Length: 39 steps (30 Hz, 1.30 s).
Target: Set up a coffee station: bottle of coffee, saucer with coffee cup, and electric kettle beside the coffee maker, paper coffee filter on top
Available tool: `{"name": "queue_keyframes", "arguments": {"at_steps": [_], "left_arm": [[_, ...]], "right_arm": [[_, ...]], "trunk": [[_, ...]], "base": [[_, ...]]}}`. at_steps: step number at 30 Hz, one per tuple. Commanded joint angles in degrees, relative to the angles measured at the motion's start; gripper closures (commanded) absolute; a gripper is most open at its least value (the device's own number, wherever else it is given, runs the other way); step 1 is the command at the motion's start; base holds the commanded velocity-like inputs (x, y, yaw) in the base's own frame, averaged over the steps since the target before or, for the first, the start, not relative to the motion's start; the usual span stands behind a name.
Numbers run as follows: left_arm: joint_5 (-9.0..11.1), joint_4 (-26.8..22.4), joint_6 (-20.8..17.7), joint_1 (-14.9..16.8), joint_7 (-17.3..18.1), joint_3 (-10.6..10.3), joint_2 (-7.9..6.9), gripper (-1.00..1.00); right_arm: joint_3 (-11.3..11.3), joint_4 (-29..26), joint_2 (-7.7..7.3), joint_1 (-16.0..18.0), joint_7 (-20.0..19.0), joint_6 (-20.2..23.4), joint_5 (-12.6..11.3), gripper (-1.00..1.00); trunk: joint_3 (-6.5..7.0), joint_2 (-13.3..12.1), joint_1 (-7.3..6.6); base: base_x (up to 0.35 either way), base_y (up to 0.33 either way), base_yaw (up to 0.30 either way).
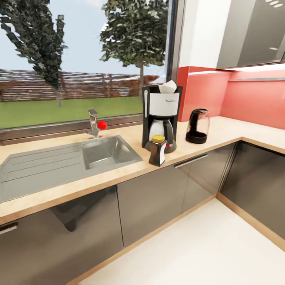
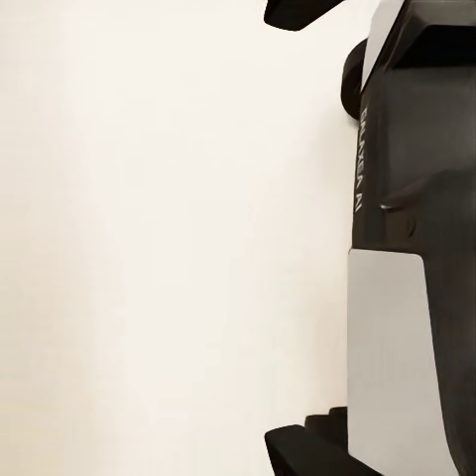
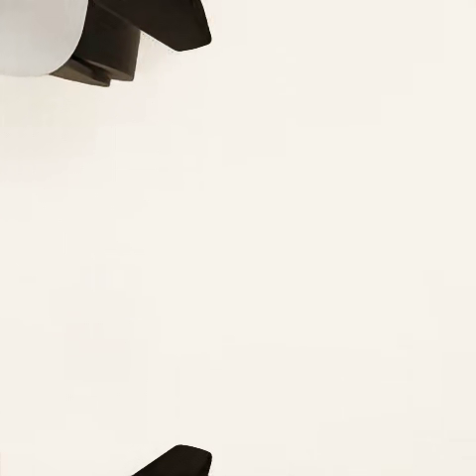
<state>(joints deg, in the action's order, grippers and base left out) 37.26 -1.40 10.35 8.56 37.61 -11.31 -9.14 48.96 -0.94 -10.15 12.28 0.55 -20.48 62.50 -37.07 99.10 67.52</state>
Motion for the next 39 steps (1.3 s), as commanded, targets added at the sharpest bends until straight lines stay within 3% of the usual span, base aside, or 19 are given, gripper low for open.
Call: {"name": "queue_keyframes", "arguments": {"at_steps": [1,13,31,39], "left_arm": [[0.27,0.08,0.38,0.05,0.1,-0.48,0.0,-1.0],[0.27,0.03,0.38,0.05,0.1,-0.47,0.0,-1.0],[0.27,-0.01,0.38,0.05,0.1,-0.41,0.08,-1.0],[0.27,-0.01,0.36,0.05,0.1,-0.39,0.08,-1.0]], "right_arm": [[0.47,0.04,-0.01,0.02,0.06,-0.18,0.52,-1.0],[0.44,0.22,0.12,-0.01,0.16,-0.13,0.54,-1.0],[0.35,0.25,0.31,-0.04,0.16,-0.1,0.61,-1.0],[0.35,0.25,0.31,-0.04,0.16,-0.09,0.61,-1.0]], "trunk": [[-0.05,0.03,-0.01],[-0.05,0.03,-0.01],[-0.05,0.03,-0.01],[-0.05,0.03,-0.01]], "base": [[0.0,0.0,0.256],[0.0,0.0,0.234],[0.0,-0.026,0.014],[0.0,-0.218,-0.021]]}}
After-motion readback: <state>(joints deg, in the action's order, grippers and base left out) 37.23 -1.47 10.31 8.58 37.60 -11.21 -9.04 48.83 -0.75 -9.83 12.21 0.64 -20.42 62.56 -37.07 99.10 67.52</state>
